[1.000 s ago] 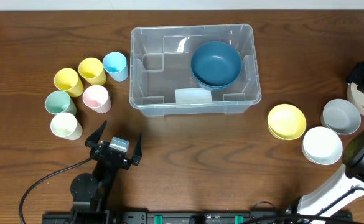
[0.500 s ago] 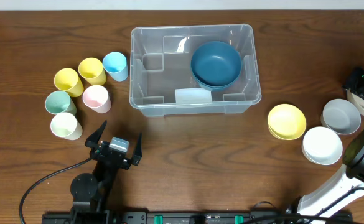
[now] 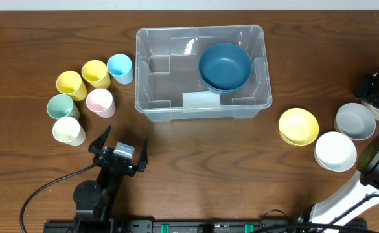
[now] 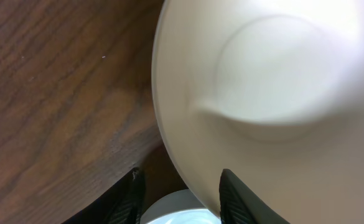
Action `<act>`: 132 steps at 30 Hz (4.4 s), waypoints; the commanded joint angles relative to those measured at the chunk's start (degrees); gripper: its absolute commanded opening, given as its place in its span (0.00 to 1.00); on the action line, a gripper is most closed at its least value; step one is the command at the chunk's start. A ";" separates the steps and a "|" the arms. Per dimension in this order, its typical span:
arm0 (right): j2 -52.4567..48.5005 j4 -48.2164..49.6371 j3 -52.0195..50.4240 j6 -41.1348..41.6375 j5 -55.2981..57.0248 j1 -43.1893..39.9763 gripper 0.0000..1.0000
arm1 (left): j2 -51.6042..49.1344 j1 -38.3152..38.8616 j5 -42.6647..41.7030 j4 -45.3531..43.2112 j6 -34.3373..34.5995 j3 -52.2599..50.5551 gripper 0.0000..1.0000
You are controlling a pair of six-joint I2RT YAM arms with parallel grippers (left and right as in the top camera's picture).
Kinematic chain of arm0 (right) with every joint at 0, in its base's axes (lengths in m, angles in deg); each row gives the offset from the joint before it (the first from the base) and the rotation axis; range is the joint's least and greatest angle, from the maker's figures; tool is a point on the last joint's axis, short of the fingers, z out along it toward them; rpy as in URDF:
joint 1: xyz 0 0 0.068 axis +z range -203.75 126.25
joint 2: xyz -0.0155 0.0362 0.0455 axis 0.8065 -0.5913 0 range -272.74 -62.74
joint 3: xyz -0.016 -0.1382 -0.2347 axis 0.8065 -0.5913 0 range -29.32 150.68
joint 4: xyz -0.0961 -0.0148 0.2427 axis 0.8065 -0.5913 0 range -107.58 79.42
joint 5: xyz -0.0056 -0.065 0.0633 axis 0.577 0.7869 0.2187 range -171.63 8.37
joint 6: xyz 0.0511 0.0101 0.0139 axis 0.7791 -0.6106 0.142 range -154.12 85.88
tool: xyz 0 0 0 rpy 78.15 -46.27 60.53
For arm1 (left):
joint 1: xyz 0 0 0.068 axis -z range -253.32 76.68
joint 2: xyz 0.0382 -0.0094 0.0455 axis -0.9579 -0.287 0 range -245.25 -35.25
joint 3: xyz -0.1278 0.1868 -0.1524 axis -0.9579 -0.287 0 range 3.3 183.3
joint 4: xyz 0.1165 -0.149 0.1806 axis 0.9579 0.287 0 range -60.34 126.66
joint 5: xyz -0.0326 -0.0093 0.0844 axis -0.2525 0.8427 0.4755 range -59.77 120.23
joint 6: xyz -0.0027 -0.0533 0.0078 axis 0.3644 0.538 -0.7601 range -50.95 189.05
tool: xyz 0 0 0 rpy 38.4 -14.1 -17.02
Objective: Pack container
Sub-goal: 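Move the right gripper to the cream bowl and grasp its rim, then carry the cream bowl into the container and stack it on the blue bowls, then move the right gripper to the yellow bowl and grasp its rim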
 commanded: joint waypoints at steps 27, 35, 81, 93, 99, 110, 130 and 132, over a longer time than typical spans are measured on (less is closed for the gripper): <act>-2.36 -2.56 5.97 -0.72 -0.24 0.35 0.01 | 0.33 -0.31 -0.52 1.77 0.48 -1.20 0.98; 2.84 -16.59 30.16 -0.72 -8.17 7.32 0.01 | 0.33 -0.31 -0.55 1.75 0.48 -1.20 0.98; -17.29 -21.22 36.79 -6.67 1.64 60.81 0.01 | 0.33 -0.31 -0.55 1.77 0.48 -1.20 0.98; -14.93 -21.31 37.88 -7.34 1.49 60.81 0.55 | 0.33 -0.31 -0.55 1.77 0.46 -1.20 0.98; -6.47 -23.34 40.28 -7.56 1.57 60.61 0.63 | 0.33 -0.31 -0.55 1.77 0.48 -1.20 0.98; 8.83 -32.57 40.28 -3.19 1.77 49.46 0.74 | 0.33 -0.31 -0.55 1.77 0.48 -1.20 0.98; 9.01 -27.28 8.28 11.74 -4.92 22.51 0.78 | 0.33 -0.31 -0.55 1.75 0.48 -1.20 0.98; 9.01 -23.85 4.24 12.48 -5.73 22.51 0.79 | 0.33 -0.31 -0.55 1.77 0.48 -1.20 0.98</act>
